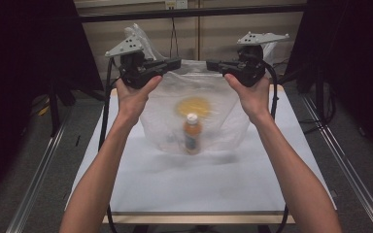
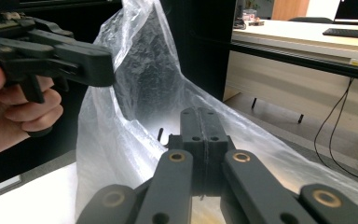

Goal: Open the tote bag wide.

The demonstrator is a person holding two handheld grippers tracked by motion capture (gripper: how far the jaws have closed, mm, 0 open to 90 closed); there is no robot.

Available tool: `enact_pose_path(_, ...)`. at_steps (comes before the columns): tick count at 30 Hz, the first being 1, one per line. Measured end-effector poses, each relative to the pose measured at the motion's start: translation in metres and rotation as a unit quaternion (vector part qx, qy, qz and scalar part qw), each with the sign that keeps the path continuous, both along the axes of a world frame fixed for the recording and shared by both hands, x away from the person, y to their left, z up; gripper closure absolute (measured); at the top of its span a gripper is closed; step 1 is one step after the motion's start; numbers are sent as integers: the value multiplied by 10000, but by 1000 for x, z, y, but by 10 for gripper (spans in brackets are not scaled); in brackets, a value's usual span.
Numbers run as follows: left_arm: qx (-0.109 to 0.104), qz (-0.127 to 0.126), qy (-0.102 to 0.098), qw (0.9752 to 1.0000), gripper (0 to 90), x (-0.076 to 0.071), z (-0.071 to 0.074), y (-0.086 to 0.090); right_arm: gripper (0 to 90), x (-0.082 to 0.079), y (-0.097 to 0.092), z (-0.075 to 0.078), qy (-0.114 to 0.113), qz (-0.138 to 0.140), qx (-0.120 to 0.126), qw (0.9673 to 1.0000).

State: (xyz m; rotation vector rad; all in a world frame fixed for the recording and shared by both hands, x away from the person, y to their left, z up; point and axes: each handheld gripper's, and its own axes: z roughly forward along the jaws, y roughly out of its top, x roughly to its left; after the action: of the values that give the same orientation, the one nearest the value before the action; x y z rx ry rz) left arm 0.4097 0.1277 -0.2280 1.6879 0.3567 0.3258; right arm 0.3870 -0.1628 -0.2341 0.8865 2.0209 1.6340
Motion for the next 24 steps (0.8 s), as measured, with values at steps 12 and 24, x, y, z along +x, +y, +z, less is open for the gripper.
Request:
enact_pose_path(12, 840, 170, 279, 9959, 900, 15, -44, -17, 900, 0, 7, -26, 286, 16, -355, 9990)
enact_pose_path(24, 851, 139, 478, 9951, 900, 5, -68, -2, 900, -6, 20, -54, 323, 247, -447, 9982)
